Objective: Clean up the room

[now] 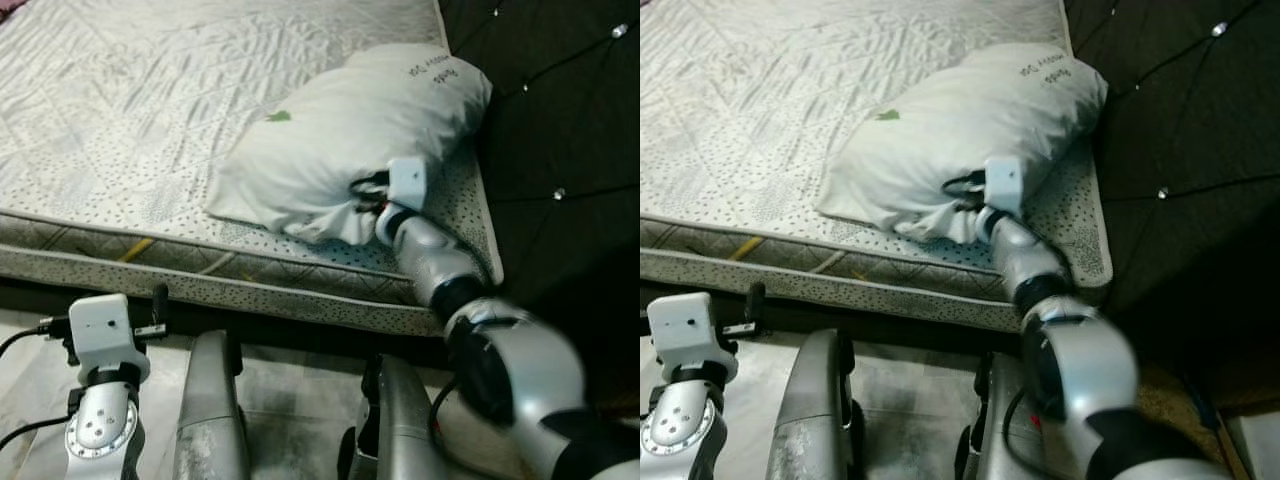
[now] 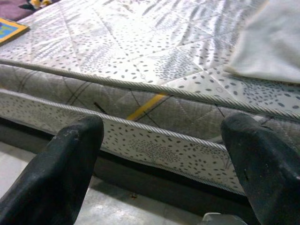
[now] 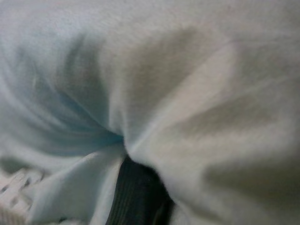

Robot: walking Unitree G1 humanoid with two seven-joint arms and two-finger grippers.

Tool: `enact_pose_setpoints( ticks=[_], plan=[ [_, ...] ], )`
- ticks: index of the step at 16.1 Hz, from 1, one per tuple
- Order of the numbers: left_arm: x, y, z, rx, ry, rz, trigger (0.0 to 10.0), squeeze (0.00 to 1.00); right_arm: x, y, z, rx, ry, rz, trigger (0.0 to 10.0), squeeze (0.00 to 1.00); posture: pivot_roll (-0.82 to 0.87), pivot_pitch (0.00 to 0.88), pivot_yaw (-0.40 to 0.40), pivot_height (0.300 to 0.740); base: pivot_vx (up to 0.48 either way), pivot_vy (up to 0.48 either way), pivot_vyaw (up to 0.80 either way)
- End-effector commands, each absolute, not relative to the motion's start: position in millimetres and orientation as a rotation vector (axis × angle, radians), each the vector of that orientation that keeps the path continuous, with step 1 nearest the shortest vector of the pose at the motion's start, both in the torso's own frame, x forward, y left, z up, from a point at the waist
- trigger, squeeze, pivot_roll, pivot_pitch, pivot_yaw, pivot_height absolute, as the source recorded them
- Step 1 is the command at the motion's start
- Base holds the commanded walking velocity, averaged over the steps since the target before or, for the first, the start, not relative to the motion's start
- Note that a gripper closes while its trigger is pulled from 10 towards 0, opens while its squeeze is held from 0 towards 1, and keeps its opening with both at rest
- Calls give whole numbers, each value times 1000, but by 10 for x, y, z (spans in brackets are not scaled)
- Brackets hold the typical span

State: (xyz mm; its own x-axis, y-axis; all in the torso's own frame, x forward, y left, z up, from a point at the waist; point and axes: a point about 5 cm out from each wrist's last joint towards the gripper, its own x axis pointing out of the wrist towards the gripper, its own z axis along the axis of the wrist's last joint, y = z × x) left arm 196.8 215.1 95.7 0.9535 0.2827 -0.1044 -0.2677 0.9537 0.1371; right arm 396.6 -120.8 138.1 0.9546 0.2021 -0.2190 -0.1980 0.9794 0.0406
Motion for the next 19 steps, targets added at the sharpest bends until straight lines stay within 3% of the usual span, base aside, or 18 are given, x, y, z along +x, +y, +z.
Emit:
enact_pose_setpoints(
  ticks=[1, 7, 12, 19],
  plan=[
    [1949, 2157, 922, 126, 139, 287, 10000, 0, 4100, -1471, 1753, -14, 115, 107, 0, 0, 151, 86, -92, 561, 0, 0, 0],
    [1946, 2145, 917, 124, 141, 291, 10000, 0, 4134, -2198, 2111, -252, 130, -110, 0, 0, 136, 92, -100, 561, 0, 0, 0],
    [1948, 2128, 908, 123, 146, 289, 10000, 0, 3924, -2699, 1813, -302, 246, -270, 0, 0, 127, 95, -89, 561, 0, 0, 0],
    [1960, 2136, 921, 126, 141, 281, 10000, 0, 3553, -2807, 1043, -245, 424, -301, 0, 0, 121, 91, -84, 561, 0, 0, 0]
  ],
)
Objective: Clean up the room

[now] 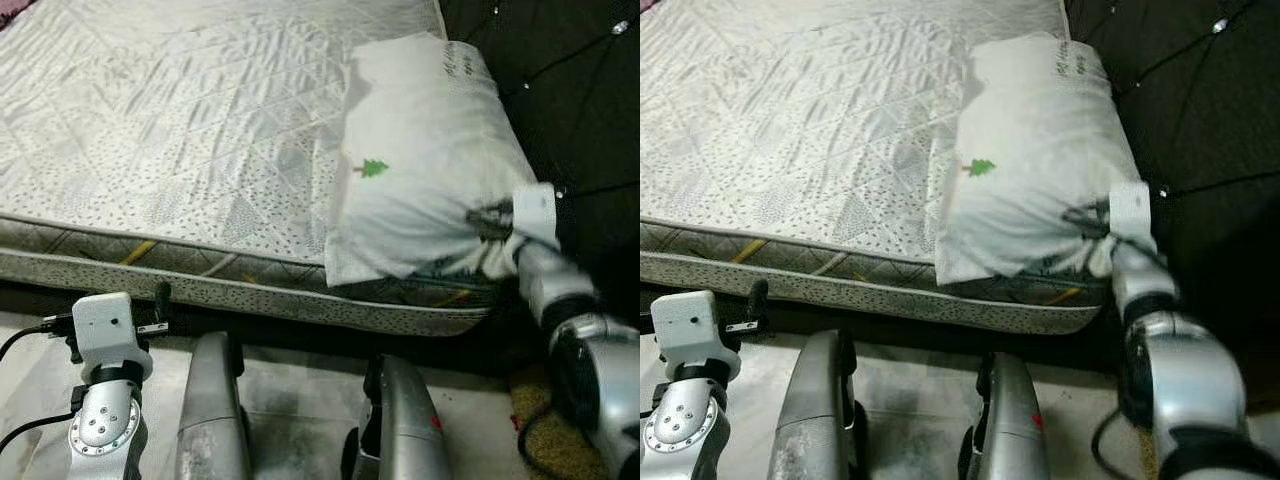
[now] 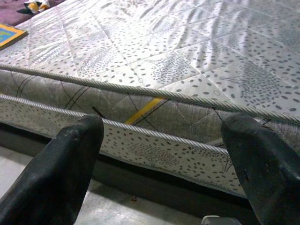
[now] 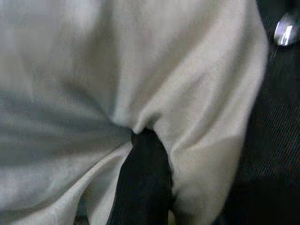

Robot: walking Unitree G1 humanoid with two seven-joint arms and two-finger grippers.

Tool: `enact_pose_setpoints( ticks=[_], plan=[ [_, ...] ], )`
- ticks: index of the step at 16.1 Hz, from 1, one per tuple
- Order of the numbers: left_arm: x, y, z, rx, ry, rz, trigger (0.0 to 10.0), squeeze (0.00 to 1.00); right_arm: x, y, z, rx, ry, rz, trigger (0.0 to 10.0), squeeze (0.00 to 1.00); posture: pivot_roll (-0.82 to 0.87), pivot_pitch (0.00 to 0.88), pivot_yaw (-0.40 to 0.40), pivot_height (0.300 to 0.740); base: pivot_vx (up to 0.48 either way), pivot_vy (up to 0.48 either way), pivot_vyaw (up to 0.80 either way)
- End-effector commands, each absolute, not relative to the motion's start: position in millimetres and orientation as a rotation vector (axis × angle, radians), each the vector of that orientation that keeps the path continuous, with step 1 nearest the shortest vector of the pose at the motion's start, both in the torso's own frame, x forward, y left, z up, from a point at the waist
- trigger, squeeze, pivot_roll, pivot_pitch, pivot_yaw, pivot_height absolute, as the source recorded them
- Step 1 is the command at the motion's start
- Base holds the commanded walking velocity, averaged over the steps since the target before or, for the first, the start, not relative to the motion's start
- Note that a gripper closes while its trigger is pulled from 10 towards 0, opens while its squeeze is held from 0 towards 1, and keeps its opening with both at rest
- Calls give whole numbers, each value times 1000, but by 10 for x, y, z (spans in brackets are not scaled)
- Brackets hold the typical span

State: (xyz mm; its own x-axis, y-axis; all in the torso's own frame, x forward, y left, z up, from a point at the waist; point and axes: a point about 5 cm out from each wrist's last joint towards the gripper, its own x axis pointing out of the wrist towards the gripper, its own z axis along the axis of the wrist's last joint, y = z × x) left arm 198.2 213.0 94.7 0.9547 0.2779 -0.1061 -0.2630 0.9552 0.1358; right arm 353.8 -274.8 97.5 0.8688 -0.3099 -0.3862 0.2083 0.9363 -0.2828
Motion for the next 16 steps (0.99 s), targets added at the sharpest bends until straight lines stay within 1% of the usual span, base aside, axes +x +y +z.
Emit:
enact_pose_setpoints(
  ticks=[1, 2, 3, 6, 8, 10, 11, 12, 13, 14, 15, 16],
  plan=[
    [1964, 2121, 918, 123, 142, 278, 10000, 0, 3486, -2729, 881, -191, 453, -291, 0, 0, 119, 94, -80, 561, 0, 0, 0],
    [1975, 2085, 924, 117, 138, 261, 10000, 0, 3478, -2639, 822, -174, 451, -278, 0, 0, 111, 110, -72, 561, 0, 0, 0],
    [1975, 2061, 928, 114, 135, 250, 10000, 0, 3474, -2598, 801, -174, 441, -272, 0, 0, 111, 104, -72, 561, 0, 0, 0],
    [2004, 2067, 926, 112, 134, 246, 10000, 0, 3426, -2368, 655, -162, 442, -187, 0, 0, 107, 92, -68, 561, 0, 0, 0],
    [2011, 2064, 921, 111, 135, 242, 10000, 0, 3446, -2356, 681, -157, 427, -186, 0, 0, 104, 91, -65, 561, 0, 0, 0],
    [2002, 2044, 899, 110, 141, 235, 10000, 0, 3534, -2415, 835, -171, 394, -210, 0, 0, 101, 86, -61, 561, 0, 0, 0],
    [2018, 2033, 898, 111, 141, 230, 10000, 0, 3636, -2534, 1056, -207, 352, -246, 0, 0, 100, 83, -58, 561, 0, 0, 0],
    [2030, 2035, 901, 111, 140, 229, 10000, 0, 3673, -2596, 1162, -223, 330, -267, 0, 0, 97, 80, -58, 561, 0, 0, 0],
    [2058, 2051, 915, 115, 133, 229, 10000, 0, 3745, -2766, 1439, -260, 275, -324, 0, 0, 97, 77, -59, 561, 0, 0, 0],
    [2063, 2059, 917, 116, 132, 230, 10000, 0, 3760, -2818, 1521, -260, 261, -342, 0, 0, 97, 77, -59, 561, 0, 0, 0],
    [2072, 2075, 917, 117, 131, 235, 10000, 0, 3785, -2934, 1714, -267, 217, -388, 0, 0, 101, 73, -64, 561, 0, 0, 0],
    [2069, 2103, 917, 119, 130, 246, 10000, 0, 3793, -3127, 2028, -284, 141, -468, 0, 0, 100, 72, -65, 561, 0, 0, 0]
  ],
)
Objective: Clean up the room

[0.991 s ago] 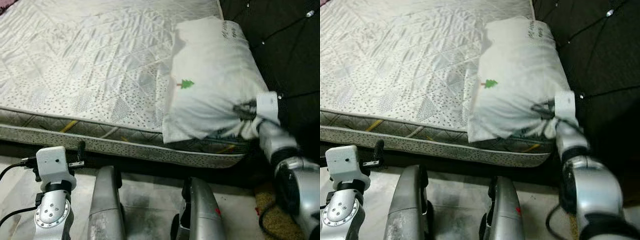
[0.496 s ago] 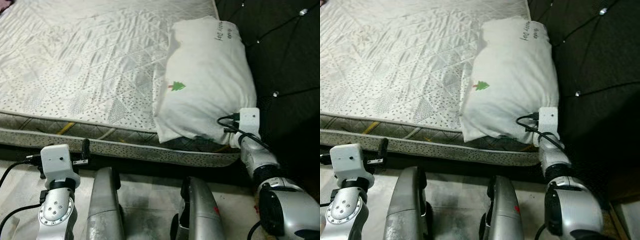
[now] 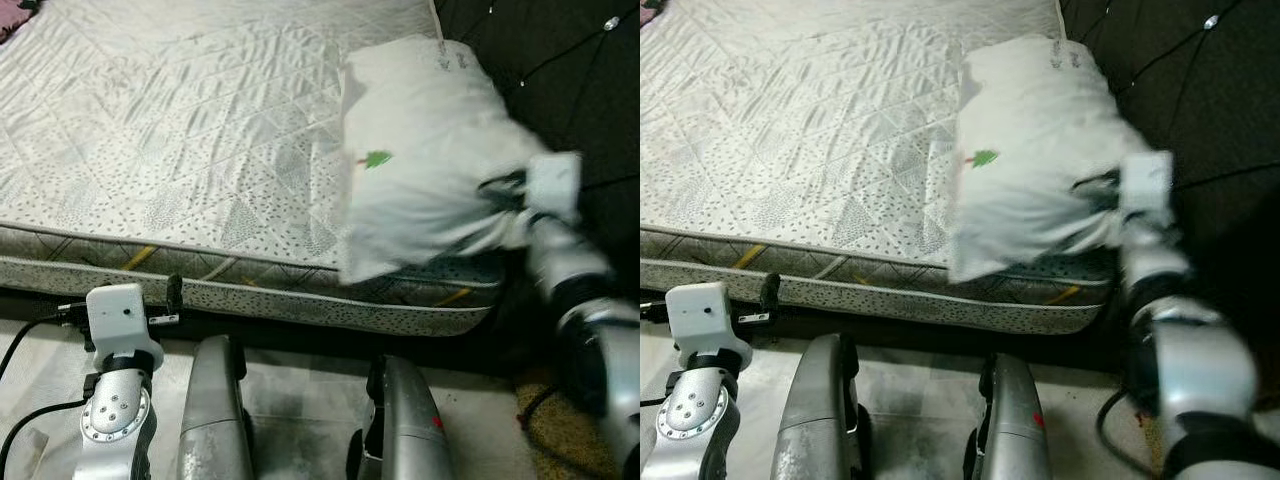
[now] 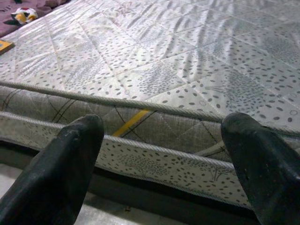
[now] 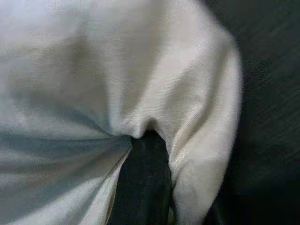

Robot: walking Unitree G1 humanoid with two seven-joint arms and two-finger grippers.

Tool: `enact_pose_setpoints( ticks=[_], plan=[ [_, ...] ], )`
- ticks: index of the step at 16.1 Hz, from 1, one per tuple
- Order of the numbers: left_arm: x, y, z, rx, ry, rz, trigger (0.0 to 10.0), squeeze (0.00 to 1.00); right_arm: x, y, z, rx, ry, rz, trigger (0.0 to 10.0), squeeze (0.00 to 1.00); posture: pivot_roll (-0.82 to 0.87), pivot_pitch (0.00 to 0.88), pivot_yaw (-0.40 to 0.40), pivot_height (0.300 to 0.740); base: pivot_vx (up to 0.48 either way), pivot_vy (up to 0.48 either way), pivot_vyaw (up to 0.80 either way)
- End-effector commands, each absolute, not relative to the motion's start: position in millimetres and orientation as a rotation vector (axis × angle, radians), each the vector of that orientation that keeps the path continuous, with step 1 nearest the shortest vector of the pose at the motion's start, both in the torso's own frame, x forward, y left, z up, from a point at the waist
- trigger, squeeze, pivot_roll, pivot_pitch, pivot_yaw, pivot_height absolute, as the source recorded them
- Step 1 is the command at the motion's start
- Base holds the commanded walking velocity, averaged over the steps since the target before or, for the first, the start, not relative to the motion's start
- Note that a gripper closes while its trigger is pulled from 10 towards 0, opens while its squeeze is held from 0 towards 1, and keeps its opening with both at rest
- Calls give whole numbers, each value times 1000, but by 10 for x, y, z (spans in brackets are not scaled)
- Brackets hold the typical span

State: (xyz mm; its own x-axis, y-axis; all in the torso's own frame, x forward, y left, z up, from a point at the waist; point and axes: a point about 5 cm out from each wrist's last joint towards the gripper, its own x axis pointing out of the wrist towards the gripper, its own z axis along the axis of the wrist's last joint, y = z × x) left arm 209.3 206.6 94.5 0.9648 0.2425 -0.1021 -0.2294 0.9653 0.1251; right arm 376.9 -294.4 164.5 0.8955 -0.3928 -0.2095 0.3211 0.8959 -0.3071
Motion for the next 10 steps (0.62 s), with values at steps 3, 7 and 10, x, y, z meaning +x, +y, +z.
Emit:
enact_pose_setpoints(
  ticks=[3, 7, 10],
  plan=[
    [2056, 2103, 907, 120, 131, 253, 10000, 0, 3722, -3324, 2131, -303, 133, -539, 0, 0, 107, 70, -79, 561, 0, 0, 0],
    [2010, 2120, 876, 114, 141, 273, 10000, 0, 3444, -3538, 1641, -315, 272, -573, 0, 0, 107, 66, -82, 561, 0, 0, 0],
    [2075, 2101, 876, 116, 139, 251, 10000, 0, 3249, -3507, 1209, -313, 348, -583, 0, 0, 96, 57, -67, 561, 0, 0, 0]
  ],
)
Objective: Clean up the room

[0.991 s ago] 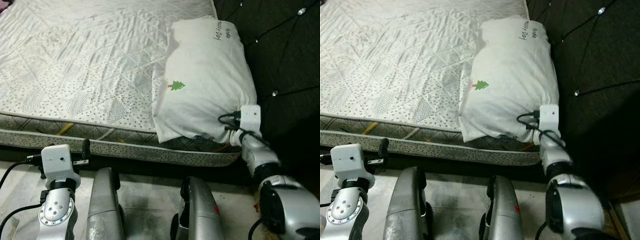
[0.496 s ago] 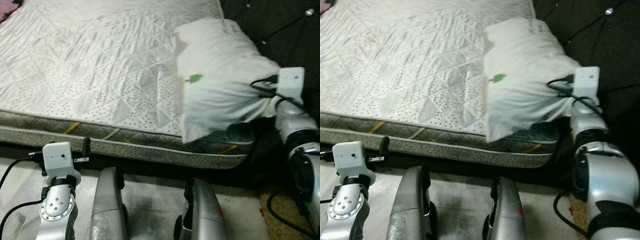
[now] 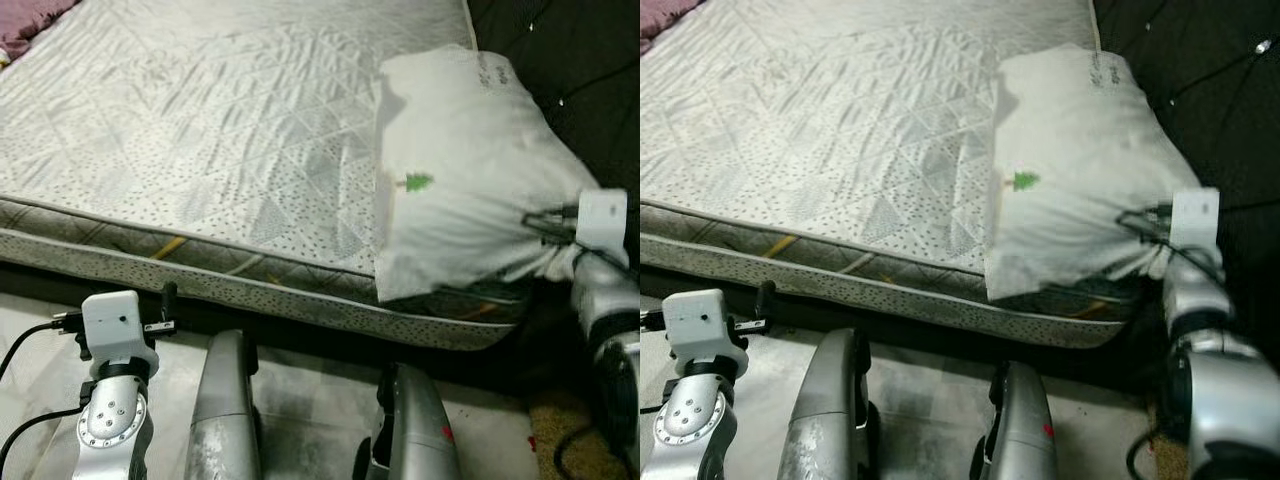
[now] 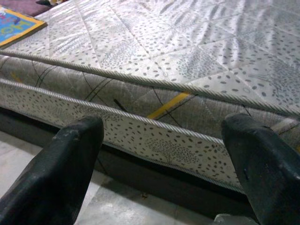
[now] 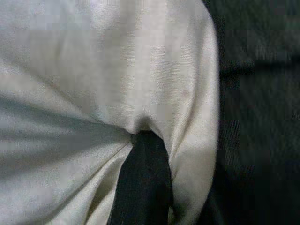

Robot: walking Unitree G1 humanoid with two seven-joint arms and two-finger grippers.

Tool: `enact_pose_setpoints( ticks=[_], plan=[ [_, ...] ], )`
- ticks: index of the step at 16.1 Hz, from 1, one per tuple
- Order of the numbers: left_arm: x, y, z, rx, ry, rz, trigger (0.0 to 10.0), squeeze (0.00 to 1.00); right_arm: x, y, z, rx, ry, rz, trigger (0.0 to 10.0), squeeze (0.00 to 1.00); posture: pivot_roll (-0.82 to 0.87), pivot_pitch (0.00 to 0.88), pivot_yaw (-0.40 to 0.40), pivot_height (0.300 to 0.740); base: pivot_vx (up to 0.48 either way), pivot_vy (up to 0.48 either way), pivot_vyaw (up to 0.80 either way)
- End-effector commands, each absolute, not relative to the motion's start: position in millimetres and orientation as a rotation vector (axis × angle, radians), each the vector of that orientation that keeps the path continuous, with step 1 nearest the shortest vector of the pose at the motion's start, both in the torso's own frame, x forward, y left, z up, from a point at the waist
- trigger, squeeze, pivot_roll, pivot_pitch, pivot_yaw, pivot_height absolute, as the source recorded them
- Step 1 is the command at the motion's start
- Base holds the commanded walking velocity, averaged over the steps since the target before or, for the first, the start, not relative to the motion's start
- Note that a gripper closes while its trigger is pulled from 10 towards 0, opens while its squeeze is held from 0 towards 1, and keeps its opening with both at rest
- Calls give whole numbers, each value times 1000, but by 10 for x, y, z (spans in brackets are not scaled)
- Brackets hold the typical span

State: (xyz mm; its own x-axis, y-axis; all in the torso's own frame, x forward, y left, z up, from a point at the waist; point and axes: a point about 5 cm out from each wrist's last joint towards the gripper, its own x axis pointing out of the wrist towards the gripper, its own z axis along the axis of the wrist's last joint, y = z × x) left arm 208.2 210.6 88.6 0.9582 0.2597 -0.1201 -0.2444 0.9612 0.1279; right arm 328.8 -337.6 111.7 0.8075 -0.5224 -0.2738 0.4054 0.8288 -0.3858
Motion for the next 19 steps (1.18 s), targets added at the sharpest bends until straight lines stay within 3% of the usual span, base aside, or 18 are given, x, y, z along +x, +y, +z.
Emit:
enact_pose_setpoints(
  ticks=[1, 4, 6, 7, 15, 19],
  plan=[
    [2090, 2105, 875, 116, 138, 251, 10000, 0, 3227, -3458, 1123, -326, 358, -569, 0, 0, 91, 51, -67, 561, 0, 0, 0],
    [2135, 2088, 856, 115, 136, 239, 10000, 0, 3179, -3056, 701, -314, 429, -439, 0, 0, 78, 39, -69, 561, 0, 0, 0],
    [2138, 2070, 848, 110, 136, 239, 10000, 0, 3216, -2871, 634, -316, 425, -360, 10000, 0, 80, 39, -68, 561, 0, 0, 0],
    [2137, 2064, 845, 107, 137, 240, 10000, 0, 3278, -2749, 649, -300, 405, -310, 10000, 1000, 78, 40, -64, 561, 0, 0, 0],
    [2154, 2091, 865, 104, 128, 246, 10000, 0, 3535, -2330, 842, -417, 354, -31, 10000, 1000, 56, 44, -58, 561, 0, 0, 0],
    [2092, 2090, 912, 83, 106, 272, 10000, 0, 3419, -2274, 745, -325, 322, -61, 10000, 1000, 58, 31, -65, 561, 0, 0, 0]
  ],
)
